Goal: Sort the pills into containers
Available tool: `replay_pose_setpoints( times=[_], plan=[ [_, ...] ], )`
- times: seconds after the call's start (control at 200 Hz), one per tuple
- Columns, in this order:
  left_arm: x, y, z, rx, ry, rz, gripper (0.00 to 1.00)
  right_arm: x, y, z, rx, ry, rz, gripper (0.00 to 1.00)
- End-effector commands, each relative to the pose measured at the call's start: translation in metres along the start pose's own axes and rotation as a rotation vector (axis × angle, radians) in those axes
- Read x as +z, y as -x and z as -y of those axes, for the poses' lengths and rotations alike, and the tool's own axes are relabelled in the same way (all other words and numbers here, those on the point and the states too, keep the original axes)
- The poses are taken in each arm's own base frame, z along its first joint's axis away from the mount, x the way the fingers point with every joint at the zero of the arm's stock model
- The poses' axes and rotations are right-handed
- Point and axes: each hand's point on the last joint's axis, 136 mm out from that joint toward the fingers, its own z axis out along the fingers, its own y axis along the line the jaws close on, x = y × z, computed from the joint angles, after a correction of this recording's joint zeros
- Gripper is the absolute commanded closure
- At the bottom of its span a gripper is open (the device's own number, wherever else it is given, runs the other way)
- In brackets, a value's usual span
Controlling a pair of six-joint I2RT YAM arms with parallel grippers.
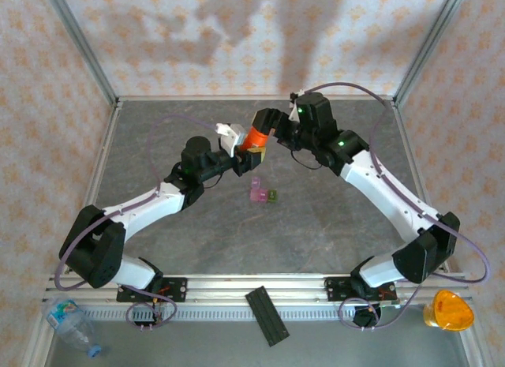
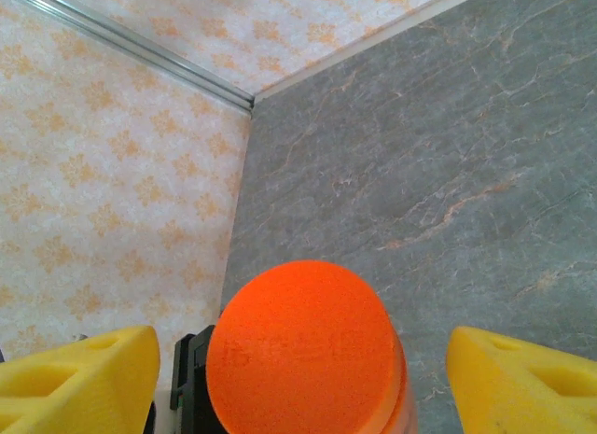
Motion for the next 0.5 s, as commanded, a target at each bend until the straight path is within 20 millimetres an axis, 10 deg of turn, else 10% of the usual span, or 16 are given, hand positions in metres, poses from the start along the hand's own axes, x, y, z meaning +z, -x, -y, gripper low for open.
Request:
replay_pose_setpoints(
  times=[0.0, 0.49],
  plan=[
    [0.0028, 0.0166, 0.0033, 0.005, -0.004, 0.065, 1.00, 0.0044, 0.0019, -0.0049, -0.030, 0.016, 0.020, 0.22],
    [0.0039, 0.0183, 0.0061, -0.010, -0.009, 0.068, 1.00, 0.0115, -0.0071, -0.0066, -0.102, 0.028, -0.034, 0.58]
  ],
)
